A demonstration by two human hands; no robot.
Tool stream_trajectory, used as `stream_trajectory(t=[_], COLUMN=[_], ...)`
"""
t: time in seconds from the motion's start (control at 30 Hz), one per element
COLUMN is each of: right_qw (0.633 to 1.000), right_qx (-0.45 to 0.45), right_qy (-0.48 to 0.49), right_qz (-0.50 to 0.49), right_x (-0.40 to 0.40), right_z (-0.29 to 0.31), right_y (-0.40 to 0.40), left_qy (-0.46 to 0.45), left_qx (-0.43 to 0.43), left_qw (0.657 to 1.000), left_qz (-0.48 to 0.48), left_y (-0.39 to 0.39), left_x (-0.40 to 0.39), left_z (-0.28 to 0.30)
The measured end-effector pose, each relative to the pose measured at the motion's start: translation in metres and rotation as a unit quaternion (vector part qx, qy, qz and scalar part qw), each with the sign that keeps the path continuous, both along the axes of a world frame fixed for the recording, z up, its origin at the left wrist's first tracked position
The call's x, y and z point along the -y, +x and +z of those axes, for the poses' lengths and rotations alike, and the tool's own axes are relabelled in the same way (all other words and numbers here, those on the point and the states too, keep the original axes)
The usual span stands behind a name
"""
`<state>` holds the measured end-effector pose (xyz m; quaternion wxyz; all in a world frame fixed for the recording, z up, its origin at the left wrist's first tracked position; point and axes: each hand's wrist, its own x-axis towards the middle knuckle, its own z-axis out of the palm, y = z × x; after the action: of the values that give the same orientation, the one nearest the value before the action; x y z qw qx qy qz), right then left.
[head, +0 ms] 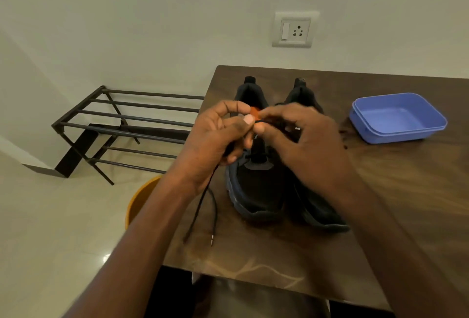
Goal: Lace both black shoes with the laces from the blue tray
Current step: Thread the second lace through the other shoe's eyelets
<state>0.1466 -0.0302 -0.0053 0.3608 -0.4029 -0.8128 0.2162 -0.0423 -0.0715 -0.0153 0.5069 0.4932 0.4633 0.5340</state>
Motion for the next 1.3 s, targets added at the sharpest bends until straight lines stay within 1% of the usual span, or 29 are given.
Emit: stream_trajectory(t=[0.03,0.07,0.13,0.2,0.23,0.27,0.3,0.37,0.43,0.47,0.5,0.53,0.57,0.63,0.67,0.7,0.73,0.8,0.83,0.87,0.93,1.0,1.07,1.13,1.17,1.2,1.23,1.3], right_qw=[0.999,0.998,0.993,0.970,0.956,0.950,0.952,0.971,0.989,0.994,0.998,0.997,0.993,0.982,0.979,0.981,0.986,0.997,0.998,0.999,0.998,0.996,0.998,0.999,0.999,0.999,0.999,0.996], right_qx=[-0.013,-0.019,0.006,0.072,0.106,0.132,0.145,0.140,0.105,0.074,0.036,0.003,-0.010,0.017,0.035,0.047,0.054,0.053,0.046,0.033,-0.003,0.004,0.034,0.030,0.017,0.001,-0.018,-0.047], right_qy=[-0.037,-0.058,-0.045,-0.004,0.016,0.035,0.054,0.094,0.089,0.070,0.047,0.031,0.028,0.053,0.065,0.069,0.064,0.040,0.035,0.035,0.034,0.035,0.037,0.038,0.040,0.040,0.037,0.034], right_qz=[0.020,0.004,-0.106,-0.232,-0.271,-0.282,-0.264,-0.169,-0.057,-0.031,-0.038,-0.070,-0.116,-0.182,-0.189,-0.177,-0.144,-0.040,-0.006,-0.004,-0.056,-0.085,-0.037,0.018,0.019,-0.001,-0.029,-0.068], right_x=[0.003,0.003,-0.002,-0.009,-0.011,-0.012,-0.011,-0.004,0.004,0.005,0.005,0.003,0.001,-0.005,-0.008,-0.009,-0.009,-0.005,-0.002,0.000,-0.001,-0.004,-0.003,-0.001,-0.001,-0.001,-0.002,-0.008], right_z=[-0.003,-0.005,-0.007,-0.008,-0.007,-0.008,-0.009,-0.010,-0.011,-0.015,-0.018,-0.020,-0.021,-0.023,-0.023,-0.023,-0.023,-0.024,-0.024,-0.025,-0.026,-0.027,-0.027,-0.027,-0.028,-0.029,-0.030,-0.033], right_y=[-0.005,-0.006,0.002,0.016,0.021,0.022,0.020,0.007,-0.008,-0.013,-0.014,-0.011,-0.007,0.004,0.007,0.008,0.005,-0.005,-0.010,-0.013,-0.012,-0.009,-0.010,-0.013,-0.015,-0.016,-0.015,-0.013], left_qy=[-0.002,-0.007,-0.011,-0.010,-0.009,-0.007,-0.006,-0.008,-0.011,-0.010,-0.011,-0.011,-0.007,0.006,0.011,0.012,0.011,0.012,0.016,0.021,0.034,0.047,0.056,0.059,0.067,0.090,0.123,0.171], left_qx=[-0.009,-0.022,-0.044,-0.049,-0.047,-0.045,-0.044,-0.043,-0.038,-0.039,-0.045,-0.055,-0.066,-0.073,-0.072,-0.071,-0.067,-0.060,-0.064,-0.071,-0.079,-0.075,-0.083,-0.105,-0.119,-0.149,-0.204,-0.353], left_qw=[1.000,1.000,0.999,0.998,0.998,0.998,0.998,0.998,0.999,0.999,0.999,0.998,0.997,0.996,0.995,0.995,0.995,0.996,0.996,0.996,0.993,0.991,0.990,0.989,0.986,0.978,0.960,0.896], left_qz=[0.001,0.005,0.017,0.038,0.047,0.052,0.052,0.036,0.021,0.019,0.022,0.028,0.036,0.057,0.067,0.075,0.076,0.061,0.057,0.059,0.082,0.096,0.095,0.091,0.098,0.116,0.145,0.210], left_y=[0.001,0.001,-0.003,-0.010,-0.013,-0.014,-0.014,-0.011,-0.007,-0.005,-0.005,-0.005,-0.007,-0.010,-0.011,-0.011,-0.010,-0.007,-0.005,-0.004,-0.005,-0.006,-0.004,0.000,0.001,0.003,0.003,0.005], left_x=[-0.001,-0.001,-0.002,-0.002,-0.002,-0.003,-0.004,-0.005,-0.006,-0.006,-0.006,-0.006,-0.007,-0.007,-0.007,-0.007,-0.008,-0.010,-0.010,-0.011,-0.011,-0.011,-0.010,-0.013,-0.014,-0.015,-0.016,-0.018], left_z=[-0.002,-0.003,-0.007,-0.009,-0.010,-0.010,-0.011,-0.012,-0.013,-0.014,-0.014,-0.015,-0.016,-0.018,-0.019,-0.019,-0.020,-0.021,-0.021,-0.022,-0.022,-0.024,-0.026,-0.027,-0.027,-0.028,-0.029,-0.036])
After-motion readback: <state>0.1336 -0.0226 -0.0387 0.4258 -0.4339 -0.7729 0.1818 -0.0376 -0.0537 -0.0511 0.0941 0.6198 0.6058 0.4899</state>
